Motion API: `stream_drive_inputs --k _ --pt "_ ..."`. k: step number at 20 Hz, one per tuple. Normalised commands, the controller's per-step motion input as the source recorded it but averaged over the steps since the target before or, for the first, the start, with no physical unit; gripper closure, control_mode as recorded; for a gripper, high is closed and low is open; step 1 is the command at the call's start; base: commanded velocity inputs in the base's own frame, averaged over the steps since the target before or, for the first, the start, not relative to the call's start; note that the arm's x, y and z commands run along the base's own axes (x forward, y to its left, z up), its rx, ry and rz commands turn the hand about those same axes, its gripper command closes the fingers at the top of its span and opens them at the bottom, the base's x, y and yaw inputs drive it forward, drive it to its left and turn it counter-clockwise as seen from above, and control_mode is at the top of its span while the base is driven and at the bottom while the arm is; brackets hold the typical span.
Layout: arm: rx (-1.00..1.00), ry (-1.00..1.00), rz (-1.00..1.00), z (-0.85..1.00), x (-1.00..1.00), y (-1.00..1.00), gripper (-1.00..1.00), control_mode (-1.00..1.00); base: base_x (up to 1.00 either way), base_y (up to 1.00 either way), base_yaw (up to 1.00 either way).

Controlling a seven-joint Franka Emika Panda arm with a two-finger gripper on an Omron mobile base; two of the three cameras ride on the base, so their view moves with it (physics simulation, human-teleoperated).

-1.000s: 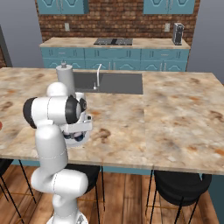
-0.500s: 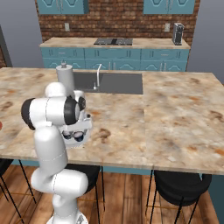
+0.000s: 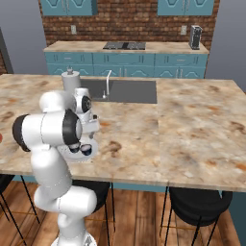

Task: Place two yogurt containers on each plate.

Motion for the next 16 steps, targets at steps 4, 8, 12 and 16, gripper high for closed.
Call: stream_drive_inputs --k 4,8,12,16 --pt "0.01 -0.33 -0.06 0.81 -0.57 -0.13 -1.00 -1.00 0.00 0.00 0.00" --pt "0.00 -0.35 -0.07 0.78 -0.60 -0.12 -1.00 -1.00 0.00 0.00 0.00" --pt "0.03 -0.58 -0.06 0.47 -0.91 -0.14 -1.00 -1.00 0.00 0.00 0.00" --pt "0.06 -0.29 -0.04 0.46 -0.42 -0.14 -1.00 -1.00 0.00 0.00 0.00"
